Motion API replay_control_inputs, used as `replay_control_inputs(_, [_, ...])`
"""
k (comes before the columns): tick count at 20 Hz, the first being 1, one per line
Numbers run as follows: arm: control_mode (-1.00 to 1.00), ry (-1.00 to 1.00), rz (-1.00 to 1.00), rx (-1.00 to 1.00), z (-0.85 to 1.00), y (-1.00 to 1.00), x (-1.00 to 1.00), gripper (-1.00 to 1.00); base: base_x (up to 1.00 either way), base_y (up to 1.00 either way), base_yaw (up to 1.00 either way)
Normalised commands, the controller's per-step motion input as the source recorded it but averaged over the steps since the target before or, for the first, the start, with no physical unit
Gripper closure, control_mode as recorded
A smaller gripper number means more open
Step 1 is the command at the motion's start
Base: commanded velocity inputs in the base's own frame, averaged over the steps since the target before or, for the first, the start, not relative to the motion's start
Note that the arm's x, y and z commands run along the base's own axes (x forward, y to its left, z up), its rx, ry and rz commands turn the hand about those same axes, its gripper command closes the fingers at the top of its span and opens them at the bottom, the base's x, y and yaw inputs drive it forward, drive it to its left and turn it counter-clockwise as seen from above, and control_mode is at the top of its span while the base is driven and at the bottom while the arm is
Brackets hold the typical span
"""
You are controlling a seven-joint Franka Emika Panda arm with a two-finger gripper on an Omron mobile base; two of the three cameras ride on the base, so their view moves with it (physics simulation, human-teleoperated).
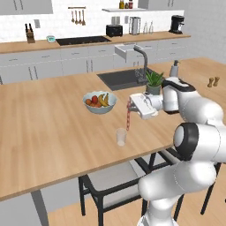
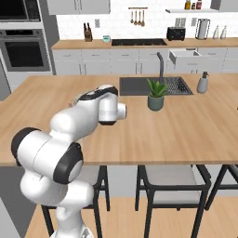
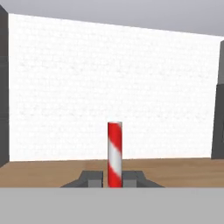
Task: Take a straw from the drawer in front and place it inside the glass cup on the dining counter.
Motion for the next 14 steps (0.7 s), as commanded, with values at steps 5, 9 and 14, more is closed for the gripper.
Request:
replay_control_inputs(5, [-1.0, 0.0, 0.0, 0.0, -0.24, 0.0, 0.22, 1.0, 0.0, 0.0, 0.0])
replay_control_inputs(9, [-1.0, 0.0, 0.0, 0.0, -0.28, 0.04, 0.08, 1.0, 0.0, 0.0, 0.0])
replay_control_inputs(14, [-1.0, 0.0, 0.0, 0.0, -0.21, 0.15, 0.11, 1.0, 0.0, 0.0, 0.0])
